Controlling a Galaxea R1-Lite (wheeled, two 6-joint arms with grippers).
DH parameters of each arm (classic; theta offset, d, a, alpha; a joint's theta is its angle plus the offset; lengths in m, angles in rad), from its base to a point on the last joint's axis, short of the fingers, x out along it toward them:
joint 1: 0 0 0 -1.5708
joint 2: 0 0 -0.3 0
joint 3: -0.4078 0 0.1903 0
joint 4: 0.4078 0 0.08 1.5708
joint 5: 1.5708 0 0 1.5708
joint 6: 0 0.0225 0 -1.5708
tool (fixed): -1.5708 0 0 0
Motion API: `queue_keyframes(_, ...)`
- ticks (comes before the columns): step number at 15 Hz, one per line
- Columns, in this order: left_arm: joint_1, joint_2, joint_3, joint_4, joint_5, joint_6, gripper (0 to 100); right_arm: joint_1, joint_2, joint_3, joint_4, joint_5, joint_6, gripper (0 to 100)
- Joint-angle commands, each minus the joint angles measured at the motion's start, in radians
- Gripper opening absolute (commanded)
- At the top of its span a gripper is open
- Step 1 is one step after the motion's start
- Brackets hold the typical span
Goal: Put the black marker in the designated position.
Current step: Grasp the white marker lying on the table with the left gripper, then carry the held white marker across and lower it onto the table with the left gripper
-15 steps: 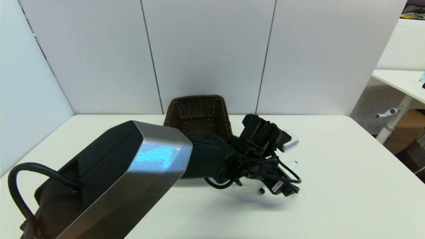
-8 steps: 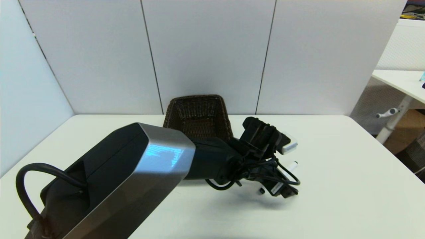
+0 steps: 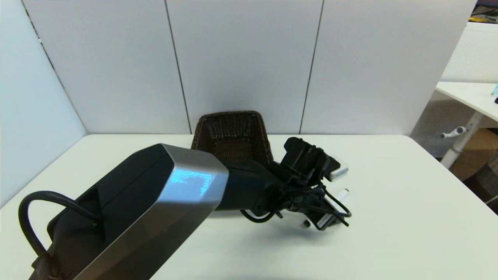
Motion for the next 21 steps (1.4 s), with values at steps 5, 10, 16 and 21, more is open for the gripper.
queue_keyframes(5,0.000,-0.023,0.000,0.032,-0.003,0.007,0,0.000,0.001,0.000,0.001,0.000,-0.001,100)
queue_keyframes(10,-0.002,-0.101,-0.003,0.094,0.000,0.042,0,0.000,0.001,0.000,0.001,0.000,-0.001,100)
queue_keyframes(16,0.030,-0.445,0.006,0.162,0.021,0.027,0,0.000,0.001,0.000,0.001,0.000,-0.001,100)
queue_keyframes(21,0.299,-0.732,0.138,0.248,0.072,0.042,0,0.000,0.001,0.000,0.001,0.000,-0.001,100)
